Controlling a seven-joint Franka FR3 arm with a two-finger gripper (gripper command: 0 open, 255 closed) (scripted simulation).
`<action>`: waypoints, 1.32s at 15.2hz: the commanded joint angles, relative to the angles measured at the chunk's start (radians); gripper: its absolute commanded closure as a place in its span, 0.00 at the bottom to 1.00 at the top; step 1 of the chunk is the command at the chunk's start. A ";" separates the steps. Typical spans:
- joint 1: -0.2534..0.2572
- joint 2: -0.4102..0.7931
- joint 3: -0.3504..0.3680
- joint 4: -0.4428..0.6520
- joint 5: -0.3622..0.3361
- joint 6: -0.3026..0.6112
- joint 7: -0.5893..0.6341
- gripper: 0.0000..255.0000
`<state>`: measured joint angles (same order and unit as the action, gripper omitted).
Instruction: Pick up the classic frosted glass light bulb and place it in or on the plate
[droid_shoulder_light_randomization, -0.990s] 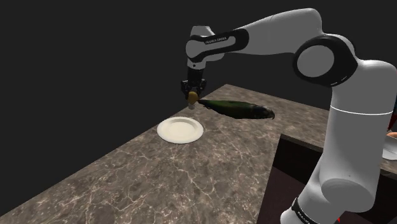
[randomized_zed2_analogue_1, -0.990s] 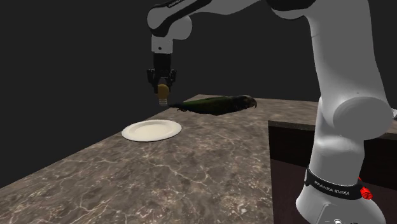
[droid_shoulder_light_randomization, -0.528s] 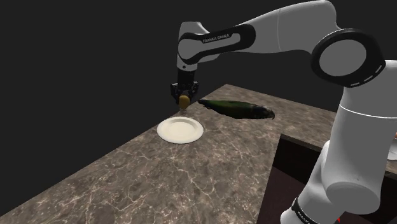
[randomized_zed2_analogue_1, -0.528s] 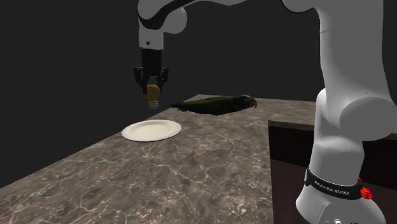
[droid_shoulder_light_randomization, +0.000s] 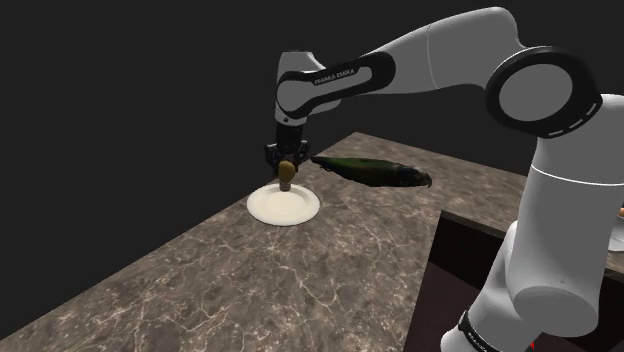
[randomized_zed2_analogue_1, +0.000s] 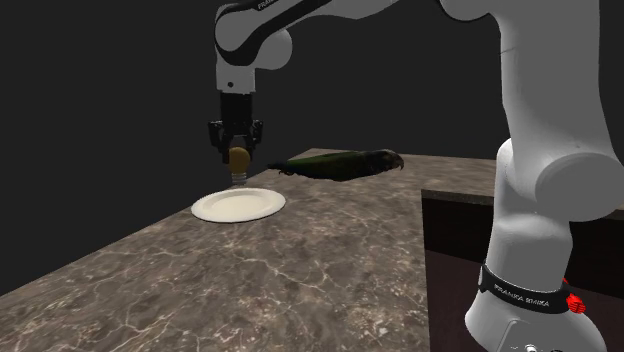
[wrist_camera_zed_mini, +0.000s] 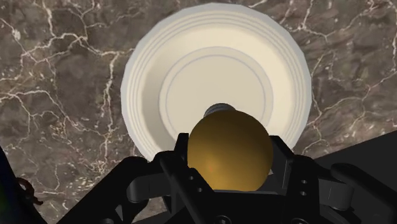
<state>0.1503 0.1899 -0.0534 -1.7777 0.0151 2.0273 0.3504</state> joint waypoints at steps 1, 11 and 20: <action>-0.001 0.007 0.000 -0.017 0.001 0.025 -0.002 1.00; -0.001 0.041 0.000 -0.083 0.004 0.125 -0.004 1.00; -0.001 0.041 0.000 -0.083 0.004 0.125 -0.004 0.00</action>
<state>0.1491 0.2314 -0.0530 -1.8605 0.0188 2.1524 0.3466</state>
